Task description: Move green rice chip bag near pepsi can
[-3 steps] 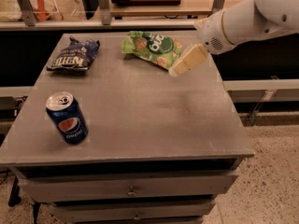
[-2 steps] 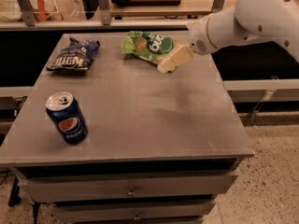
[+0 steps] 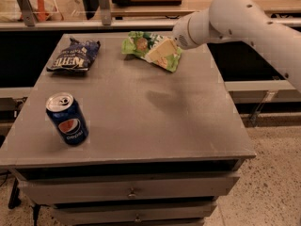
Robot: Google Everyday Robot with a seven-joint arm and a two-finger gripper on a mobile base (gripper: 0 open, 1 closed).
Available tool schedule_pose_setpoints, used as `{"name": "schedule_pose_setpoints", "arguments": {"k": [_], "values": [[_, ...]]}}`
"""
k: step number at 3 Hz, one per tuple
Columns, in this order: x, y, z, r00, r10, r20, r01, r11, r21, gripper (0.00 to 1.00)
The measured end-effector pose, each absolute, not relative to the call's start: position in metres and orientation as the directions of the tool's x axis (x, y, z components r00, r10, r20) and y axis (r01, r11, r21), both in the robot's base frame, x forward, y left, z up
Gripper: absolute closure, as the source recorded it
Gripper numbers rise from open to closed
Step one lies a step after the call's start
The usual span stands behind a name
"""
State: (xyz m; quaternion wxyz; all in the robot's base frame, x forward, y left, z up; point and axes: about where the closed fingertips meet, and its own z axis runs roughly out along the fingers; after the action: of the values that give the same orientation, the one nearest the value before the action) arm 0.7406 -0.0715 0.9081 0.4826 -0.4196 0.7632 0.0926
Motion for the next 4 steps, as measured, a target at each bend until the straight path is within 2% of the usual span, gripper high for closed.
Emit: {"name": "schedule_pose_setpoints", "arguments": {"k": [1, 2, 4], "values": [[0.763, -0.059, 0.906, -0.193, -0.557, -0.807, -0.714, 0.644, -0.274, 0.0], [0.777, -0.053, 0.898, -0.217, -0.565, -0.796, -0.704, 0.655, -0.273, 0.17], [0.781, -0.055, 0.879, -0.264, -0.566, -0.781, -0.693, 0.674, -0.255, 0.63]]}}
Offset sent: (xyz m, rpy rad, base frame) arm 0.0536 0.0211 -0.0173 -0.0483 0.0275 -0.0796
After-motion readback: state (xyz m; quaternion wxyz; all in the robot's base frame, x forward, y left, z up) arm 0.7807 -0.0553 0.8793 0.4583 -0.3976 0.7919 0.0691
